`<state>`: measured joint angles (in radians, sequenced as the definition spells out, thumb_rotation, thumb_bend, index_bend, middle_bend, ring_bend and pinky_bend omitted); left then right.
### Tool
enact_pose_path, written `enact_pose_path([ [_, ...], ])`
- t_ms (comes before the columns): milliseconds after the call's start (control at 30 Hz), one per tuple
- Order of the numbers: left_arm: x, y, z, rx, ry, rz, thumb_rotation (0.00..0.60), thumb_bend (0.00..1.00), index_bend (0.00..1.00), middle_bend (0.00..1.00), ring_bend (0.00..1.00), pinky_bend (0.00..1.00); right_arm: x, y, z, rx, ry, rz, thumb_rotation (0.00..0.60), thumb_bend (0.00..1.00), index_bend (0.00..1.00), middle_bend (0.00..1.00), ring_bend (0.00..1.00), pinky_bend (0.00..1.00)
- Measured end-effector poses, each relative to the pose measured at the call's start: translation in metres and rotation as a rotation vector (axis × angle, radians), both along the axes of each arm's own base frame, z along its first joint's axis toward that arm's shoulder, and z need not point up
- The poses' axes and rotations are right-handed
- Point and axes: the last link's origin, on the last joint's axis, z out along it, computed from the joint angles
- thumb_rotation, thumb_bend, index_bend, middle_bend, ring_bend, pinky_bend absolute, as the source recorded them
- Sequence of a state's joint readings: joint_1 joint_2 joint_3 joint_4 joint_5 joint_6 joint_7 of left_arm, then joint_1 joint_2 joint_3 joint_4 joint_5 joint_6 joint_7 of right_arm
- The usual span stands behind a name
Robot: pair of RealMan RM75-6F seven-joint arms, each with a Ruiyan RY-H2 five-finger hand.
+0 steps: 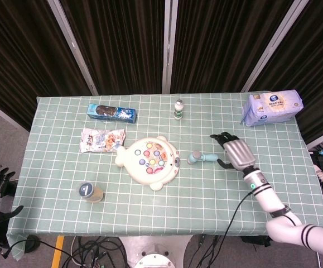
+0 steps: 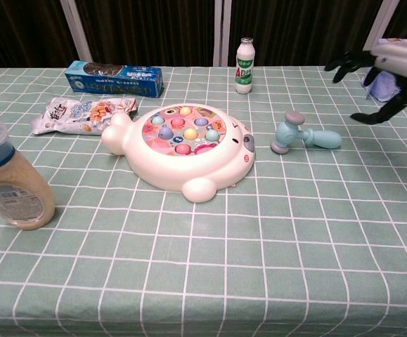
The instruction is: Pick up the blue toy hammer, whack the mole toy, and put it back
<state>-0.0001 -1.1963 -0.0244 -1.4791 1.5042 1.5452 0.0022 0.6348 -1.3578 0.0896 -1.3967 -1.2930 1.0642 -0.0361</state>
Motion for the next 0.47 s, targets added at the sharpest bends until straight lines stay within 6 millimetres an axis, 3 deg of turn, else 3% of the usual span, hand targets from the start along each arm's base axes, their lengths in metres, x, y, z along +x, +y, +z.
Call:
enact_pose_path([
  [133, 0.001, 0.004, -0.001, 0.009, 0.0, -0.011, 0.6, 0.0, 0.14, 0.09, 0.0, 0.0, -0.016, 0.042, 0.035, -0.114, -0.011, -0.035, 0.6, 0.24, 0.06, 0.13, 0.02, 0.11],
  [267, 0.003, 0.007, -0.003, 0.006, 0.003, -0.02, 0.6, 0.0, 0.14, 0.09, 0.0, 0.0, -0.036, 0.097, 0.064, -0.189, -0.016, -0.1, 0.6, 0.24, 0.01, 0.06, 0.0, 0.02],
  [467, 0.008, 0.011, -0.003, -0.006, 0.005, -0.03, 0.6, 0.0, 0.14, 0.09, 0.0, 0.0, -0.049, 0.151, 0.083, -0.241, -0.03, -0.139, 0.6, 0.25, 0.0, 0.06, 0.0, 0.0],
])
